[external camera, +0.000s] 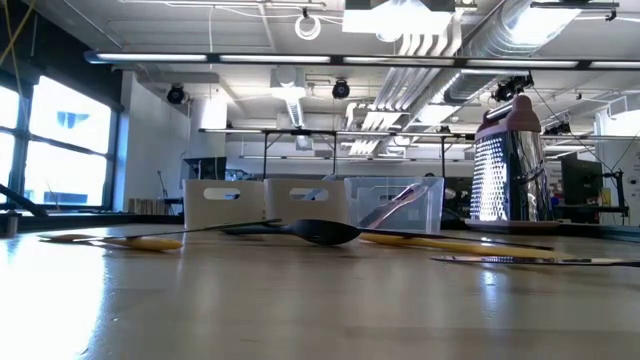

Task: Pick & Place Kitchen Items
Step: Put the orange spatula into the left white bin, then put the purple table knife into the transparent bin

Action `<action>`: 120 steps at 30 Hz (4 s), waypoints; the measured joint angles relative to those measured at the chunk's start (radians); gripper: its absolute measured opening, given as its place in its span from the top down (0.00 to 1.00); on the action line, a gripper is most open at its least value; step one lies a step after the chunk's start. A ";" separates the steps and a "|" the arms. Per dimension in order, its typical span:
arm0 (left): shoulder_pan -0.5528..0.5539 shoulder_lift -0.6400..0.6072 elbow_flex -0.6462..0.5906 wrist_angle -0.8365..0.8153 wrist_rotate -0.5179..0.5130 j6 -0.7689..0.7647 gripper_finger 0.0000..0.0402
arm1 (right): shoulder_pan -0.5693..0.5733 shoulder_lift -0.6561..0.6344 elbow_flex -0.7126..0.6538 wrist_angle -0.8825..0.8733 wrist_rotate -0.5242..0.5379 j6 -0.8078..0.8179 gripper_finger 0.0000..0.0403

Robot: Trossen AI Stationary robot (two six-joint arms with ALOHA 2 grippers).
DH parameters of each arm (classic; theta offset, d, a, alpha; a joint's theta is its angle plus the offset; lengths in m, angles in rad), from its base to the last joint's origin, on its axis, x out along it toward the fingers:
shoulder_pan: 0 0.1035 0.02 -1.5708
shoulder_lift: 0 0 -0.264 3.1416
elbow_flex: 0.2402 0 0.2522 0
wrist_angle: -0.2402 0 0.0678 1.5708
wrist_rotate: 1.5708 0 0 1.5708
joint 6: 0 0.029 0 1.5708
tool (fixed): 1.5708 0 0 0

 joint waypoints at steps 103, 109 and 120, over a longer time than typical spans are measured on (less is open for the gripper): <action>0.652 -0.339 -1.089 1.678 1.495 0.176 0.83 | -0.531 -0.035 0.000 0.077 -0.826 -0.572 0.53; 0.483 -0.375 -1.089 1.693 1.419 0.158 0.83 | -0.603 0.004 0.000 0.170 -0.956 -0.612 0.53; 0.205 -0.461 -1.089 1.702 1.100 0.270 0.83 | -0.659 0.204 0.000 0.472 -0.871 -0.840 0.53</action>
